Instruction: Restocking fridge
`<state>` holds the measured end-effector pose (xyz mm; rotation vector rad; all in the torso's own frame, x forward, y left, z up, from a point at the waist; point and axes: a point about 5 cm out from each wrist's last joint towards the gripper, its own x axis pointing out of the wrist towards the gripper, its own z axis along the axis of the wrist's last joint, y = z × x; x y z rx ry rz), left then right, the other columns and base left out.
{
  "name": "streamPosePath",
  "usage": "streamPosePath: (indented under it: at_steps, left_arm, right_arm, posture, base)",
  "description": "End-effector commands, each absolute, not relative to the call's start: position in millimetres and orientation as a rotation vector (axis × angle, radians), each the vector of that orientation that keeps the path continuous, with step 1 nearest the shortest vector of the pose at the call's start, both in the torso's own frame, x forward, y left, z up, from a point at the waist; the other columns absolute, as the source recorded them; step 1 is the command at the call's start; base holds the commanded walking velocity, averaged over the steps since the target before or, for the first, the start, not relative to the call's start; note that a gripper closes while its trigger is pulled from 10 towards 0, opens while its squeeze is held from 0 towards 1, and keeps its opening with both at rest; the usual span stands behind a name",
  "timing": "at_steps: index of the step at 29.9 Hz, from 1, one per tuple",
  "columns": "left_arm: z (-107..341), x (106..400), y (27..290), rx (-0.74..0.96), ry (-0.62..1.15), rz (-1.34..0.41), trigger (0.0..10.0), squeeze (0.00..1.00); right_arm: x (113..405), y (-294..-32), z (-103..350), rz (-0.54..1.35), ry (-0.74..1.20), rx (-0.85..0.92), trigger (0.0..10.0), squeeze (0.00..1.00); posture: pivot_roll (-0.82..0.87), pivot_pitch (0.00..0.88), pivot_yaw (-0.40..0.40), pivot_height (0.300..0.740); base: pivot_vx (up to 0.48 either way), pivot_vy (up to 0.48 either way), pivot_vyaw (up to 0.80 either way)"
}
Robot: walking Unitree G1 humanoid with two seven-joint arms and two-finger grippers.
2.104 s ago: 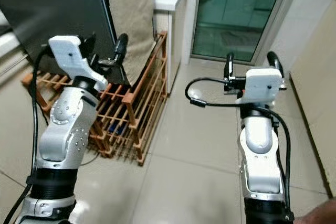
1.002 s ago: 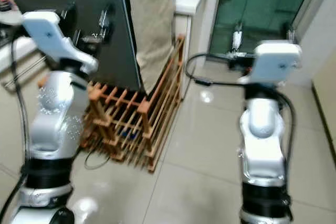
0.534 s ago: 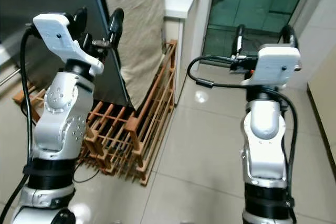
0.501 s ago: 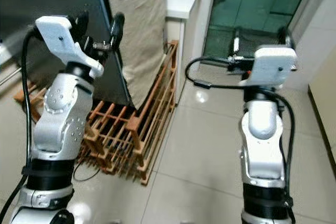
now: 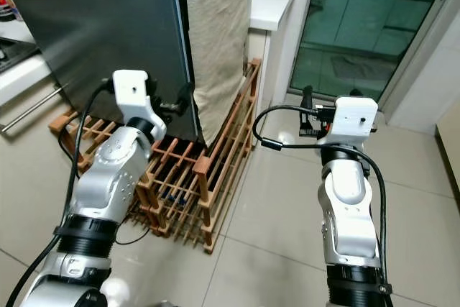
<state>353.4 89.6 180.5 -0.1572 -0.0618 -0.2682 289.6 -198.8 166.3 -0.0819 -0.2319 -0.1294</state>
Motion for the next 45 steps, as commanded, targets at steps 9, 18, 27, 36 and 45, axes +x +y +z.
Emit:
streamPosePath:
  at_steps: [9,18,27,36,45]
  left_arm:
    - [186,361,70,-0.157,-0.099,-0.312,10.0,0.00]
    - [199,374,65,-0.198,-0.132,-0.287,10.0,0.00]
    - [208,383,57,-0.217,-0.151,-0.251,10.0,0.00]
    - [214,389,43,-0.231,-0.129,-0.225,10.0,0.00]
    - [208,392,50,-0.234,-0.117,-0.126,10.0,0.00]
  right_arm:
    - [276,-203,161,-0.142,-0.214,-0.114,10.0,0.00]
    - [269,-203,156,-0.143,-0.192,-0.120,10.0,0.00]
    - [266,-201,154,-0.148,-0.181,-0.117,10.0,0.00]
    - [262,-200,152,-0.150,-0.170,-0.119,10.0,0.00]
    - [260,-202,151,-0.159,-0.158,-0.123,10.0,0.00]
  posture:
    - [-0.18,0.055,0.055,0.740]
    - [-0.19,0.071,0.060,0.740]
    - [-0.20,0.083,0.064,0.740]
    - [-0.22,0.095,0.069,0.740]
    - [-0.23,0.102,0.069,0.740]
  base:
    - [0.000,0.000,0.00]
    - [0.000,0.000,0.00]
    - [0.000,0.000,0.00]
    - [0.000,0.000,0.00]
    - [0.000,0.000,0.00]
